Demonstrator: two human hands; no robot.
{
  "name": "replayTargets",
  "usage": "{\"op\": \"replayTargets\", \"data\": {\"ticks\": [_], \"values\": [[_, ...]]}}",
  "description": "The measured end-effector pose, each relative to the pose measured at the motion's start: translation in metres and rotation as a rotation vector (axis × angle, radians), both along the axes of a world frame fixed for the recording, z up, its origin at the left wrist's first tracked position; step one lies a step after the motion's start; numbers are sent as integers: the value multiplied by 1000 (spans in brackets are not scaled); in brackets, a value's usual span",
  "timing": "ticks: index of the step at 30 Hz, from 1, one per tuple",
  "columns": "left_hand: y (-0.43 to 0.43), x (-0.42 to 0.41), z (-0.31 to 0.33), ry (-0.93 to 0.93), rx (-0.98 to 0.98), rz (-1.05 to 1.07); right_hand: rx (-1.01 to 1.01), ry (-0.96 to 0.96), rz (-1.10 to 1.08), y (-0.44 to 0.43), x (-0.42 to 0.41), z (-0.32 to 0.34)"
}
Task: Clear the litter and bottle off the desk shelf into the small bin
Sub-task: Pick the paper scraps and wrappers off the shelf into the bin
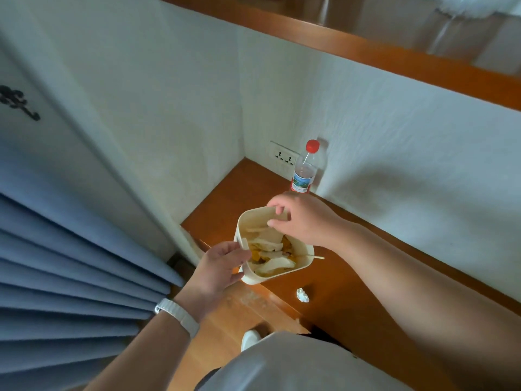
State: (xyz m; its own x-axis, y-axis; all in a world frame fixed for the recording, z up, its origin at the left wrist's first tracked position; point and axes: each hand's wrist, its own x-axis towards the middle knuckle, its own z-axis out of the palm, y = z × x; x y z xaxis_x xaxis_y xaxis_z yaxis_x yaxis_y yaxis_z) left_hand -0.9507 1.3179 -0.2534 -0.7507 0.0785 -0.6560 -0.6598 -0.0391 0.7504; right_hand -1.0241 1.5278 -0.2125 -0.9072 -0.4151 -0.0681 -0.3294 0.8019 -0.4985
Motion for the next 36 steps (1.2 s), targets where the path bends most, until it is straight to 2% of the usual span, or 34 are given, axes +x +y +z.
{"op": "replayTargets", "data": {"ticks": [6,11,17,24,36], "values": [[9,10,3,-20,-21,77,-142,49,-112,32,12,-3],[5,27,5,-30,-76,160,-125,3,-220,64,37,-37],[9,60,8,-26,-117,234,97,-208,-72,72,86,-109],[13,90,2,-71,-171,335,201,-180,40,70,107,-174],[15,119,-1,-103,-234,402,189,-202,70,65,101,-192]]}}
